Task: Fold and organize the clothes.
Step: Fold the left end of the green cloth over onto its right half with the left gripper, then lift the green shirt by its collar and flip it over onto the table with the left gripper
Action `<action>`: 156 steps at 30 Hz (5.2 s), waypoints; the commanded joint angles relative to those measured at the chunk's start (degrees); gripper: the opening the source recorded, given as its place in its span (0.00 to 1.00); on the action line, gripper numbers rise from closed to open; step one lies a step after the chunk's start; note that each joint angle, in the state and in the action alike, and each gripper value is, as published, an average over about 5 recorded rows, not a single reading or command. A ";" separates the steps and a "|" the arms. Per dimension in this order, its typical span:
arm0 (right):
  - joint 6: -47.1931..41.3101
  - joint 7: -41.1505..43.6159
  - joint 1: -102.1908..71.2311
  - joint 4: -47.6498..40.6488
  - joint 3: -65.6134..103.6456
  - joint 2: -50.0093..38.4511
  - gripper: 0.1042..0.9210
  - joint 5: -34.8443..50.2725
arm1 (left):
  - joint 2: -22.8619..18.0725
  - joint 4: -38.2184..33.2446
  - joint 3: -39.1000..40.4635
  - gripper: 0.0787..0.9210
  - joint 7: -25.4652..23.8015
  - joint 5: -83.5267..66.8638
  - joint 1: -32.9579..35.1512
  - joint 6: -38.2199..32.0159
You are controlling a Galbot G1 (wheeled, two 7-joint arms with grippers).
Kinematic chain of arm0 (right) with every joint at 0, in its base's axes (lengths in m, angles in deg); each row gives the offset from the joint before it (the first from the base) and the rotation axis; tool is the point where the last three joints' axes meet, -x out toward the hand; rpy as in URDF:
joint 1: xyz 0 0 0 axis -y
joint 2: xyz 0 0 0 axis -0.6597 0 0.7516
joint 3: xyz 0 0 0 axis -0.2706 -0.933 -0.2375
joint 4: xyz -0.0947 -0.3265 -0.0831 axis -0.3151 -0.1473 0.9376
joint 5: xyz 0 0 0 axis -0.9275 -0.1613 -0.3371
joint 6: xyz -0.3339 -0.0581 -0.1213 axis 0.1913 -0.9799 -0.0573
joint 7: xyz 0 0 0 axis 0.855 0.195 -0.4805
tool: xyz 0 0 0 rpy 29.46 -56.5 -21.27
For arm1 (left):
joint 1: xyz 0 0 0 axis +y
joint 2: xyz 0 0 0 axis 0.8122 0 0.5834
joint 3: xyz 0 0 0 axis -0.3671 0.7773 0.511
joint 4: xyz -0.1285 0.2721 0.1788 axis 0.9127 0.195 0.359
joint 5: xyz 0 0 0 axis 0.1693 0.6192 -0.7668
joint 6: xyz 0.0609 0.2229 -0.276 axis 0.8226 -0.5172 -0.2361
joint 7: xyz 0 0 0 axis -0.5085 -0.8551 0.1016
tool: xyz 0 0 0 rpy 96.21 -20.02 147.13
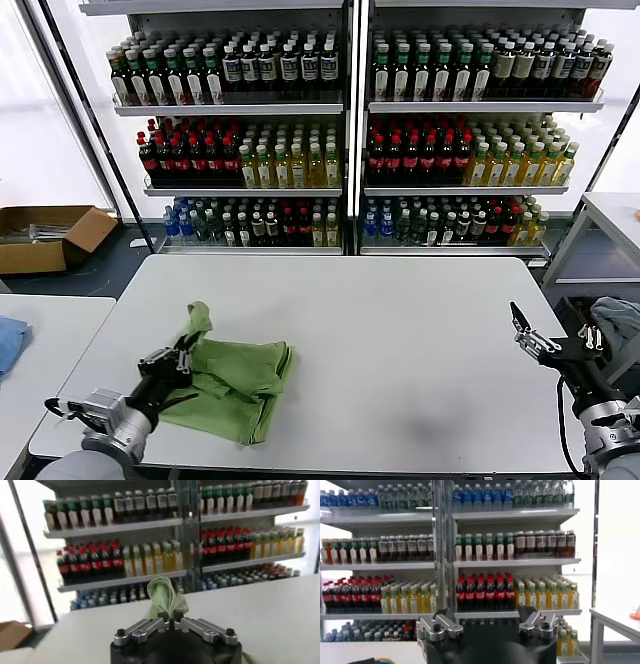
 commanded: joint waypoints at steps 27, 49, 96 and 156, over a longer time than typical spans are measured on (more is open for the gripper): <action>0.25 0.24 -3.29 5.04 -1.49 3.16 0.88 -1.11 | 3.01 -4.92 -8.27 0.71 -1.24 -9.61 1.02 3.42; 1.49 0.82 -6.36 5.40 -0.60 4.15 0.88 -2.18 | 4.69 24.54 -5.63 0.88 -5.88 -8.78 -3.41 -0.72; 3.52 0.97 -4.39 3.16 -2.07 1.89 0.88 0.20 | 11.43 22.48 -31.84 0.05 -2.62 -8.11 0.08 -7.08; -14.41 -8.28 25.27 -10.45 -51.18 -3.70 0.88 -1.24 | -4.02 3.42 -3.98 0.53 18.74 -32.79 -11.81 3.50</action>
